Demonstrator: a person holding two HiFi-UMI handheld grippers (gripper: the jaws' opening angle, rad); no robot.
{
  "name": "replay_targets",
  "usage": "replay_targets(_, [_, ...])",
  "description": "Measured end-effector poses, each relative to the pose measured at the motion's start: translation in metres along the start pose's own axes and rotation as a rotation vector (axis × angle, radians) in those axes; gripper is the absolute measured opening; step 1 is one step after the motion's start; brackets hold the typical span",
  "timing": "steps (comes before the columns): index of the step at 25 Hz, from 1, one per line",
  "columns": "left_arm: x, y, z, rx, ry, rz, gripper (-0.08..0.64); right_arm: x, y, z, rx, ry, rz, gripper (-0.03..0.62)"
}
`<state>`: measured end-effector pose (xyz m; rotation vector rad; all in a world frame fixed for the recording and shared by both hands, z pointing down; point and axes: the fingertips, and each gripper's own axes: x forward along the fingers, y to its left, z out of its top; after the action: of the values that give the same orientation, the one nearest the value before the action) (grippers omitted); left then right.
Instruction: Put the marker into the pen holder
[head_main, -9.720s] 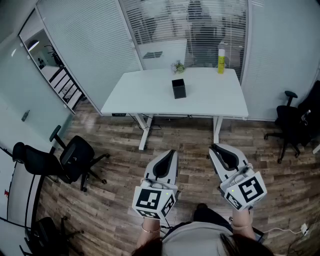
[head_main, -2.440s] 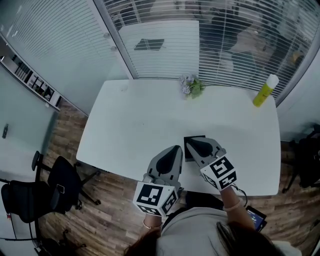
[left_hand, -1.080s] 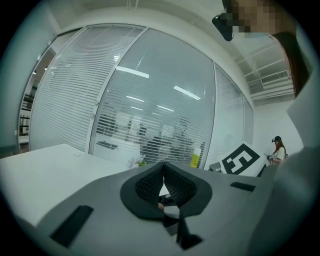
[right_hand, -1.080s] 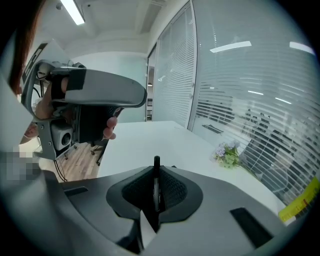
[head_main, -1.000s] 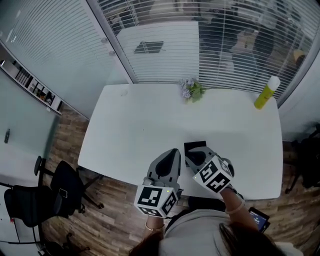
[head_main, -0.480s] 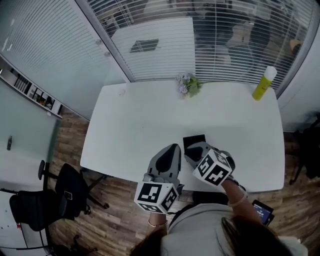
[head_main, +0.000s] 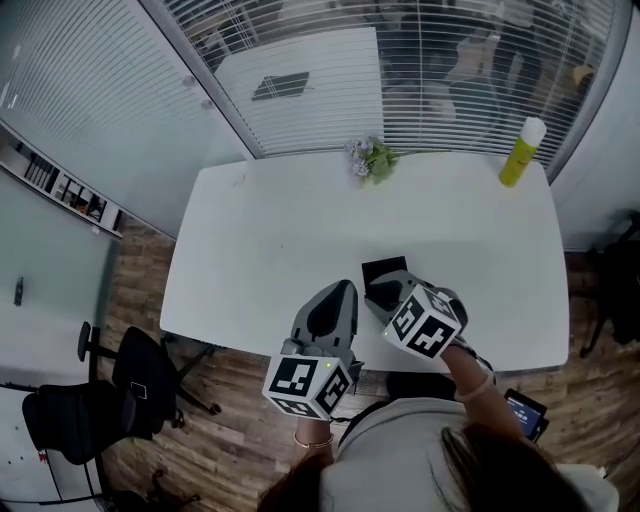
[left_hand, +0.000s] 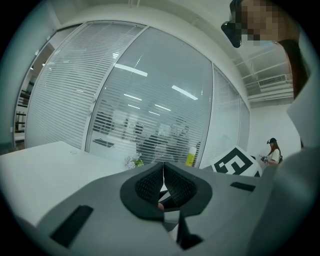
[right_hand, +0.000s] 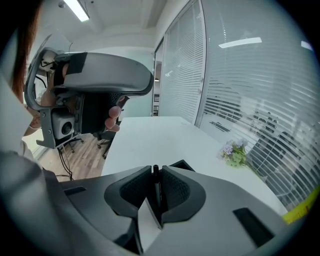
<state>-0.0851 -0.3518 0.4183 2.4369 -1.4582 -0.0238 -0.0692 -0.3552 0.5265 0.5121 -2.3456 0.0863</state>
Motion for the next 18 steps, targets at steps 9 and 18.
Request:
replay_targets(9, [-0.004,-0.002,-0.001,0.013,0.008,0.003,0.020,-0.008,-0.004,0.002,0.023,-0.037,-0.019,0.098])
replay_targets(18, [-0.014,-0.015,0.006,0.043,0.004,-0.010,0.020,-0.037,0.000,0.014,0.105,-0.158,-0.087,0.097])
